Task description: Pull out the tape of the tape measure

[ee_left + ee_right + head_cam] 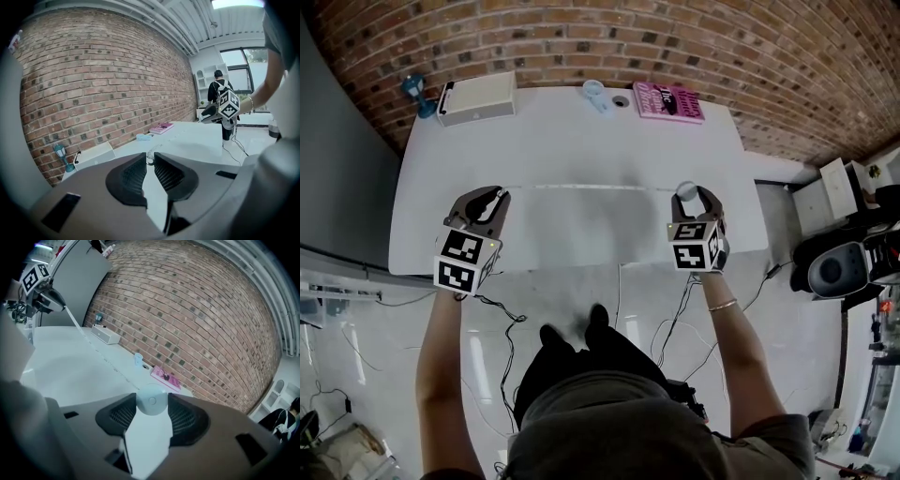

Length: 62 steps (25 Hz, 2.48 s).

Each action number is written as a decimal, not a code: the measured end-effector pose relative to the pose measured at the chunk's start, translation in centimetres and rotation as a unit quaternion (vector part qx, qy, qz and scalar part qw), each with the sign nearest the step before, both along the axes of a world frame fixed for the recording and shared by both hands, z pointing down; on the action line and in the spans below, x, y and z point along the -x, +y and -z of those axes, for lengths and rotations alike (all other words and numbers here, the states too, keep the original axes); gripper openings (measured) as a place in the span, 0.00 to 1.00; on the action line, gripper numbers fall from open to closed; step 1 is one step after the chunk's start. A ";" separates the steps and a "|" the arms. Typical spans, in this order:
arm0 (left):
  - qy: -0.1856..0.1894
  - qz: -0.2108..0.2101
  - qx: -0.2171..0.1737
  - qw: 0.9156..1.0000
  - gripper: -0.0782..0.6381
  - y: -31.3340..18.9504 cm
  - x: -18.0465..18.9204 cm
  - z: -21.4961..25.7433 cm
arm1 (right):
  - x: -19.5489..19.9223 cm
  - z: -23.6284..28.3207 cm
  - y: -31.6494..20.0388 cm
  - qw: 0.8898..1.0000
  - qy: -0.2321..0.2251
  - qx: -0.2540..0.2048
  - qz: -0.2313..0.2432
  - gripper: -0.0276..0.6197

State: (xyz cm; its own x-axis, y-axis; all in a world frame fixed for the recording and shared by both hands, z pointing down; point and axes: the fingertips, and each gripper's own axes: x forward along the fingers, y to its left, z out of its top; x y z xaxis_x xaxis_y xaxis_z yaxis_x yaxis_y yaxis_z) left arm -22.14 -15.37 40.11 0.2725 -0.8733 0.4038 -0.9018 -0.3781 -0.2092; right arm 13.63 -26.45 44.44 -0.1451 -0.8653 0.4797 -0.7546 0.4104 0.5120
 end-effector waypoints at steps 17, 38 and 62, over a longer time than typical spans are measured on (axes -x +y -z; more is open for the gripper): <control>0.011 -0.005 0.026 1.000 0.20 -3.2 -2.9 -2.2 | -4.1 -1.3 1.1 0.999 0.001 0.017 -0.037 0.37; 0.017 -0.029 0.085 0.996 0.20 -6.0 -8.2 -7.0 | -9.8 -5.4 1.5 0.995 0.012 0.068 -0.072 0.37; 0.004 -0.061 0.135 0.989 0.20 -8.0 -14.1 -10.7 | -12.8 -9.2 0.9 0.991 0.019 0.110 -0.070 0.37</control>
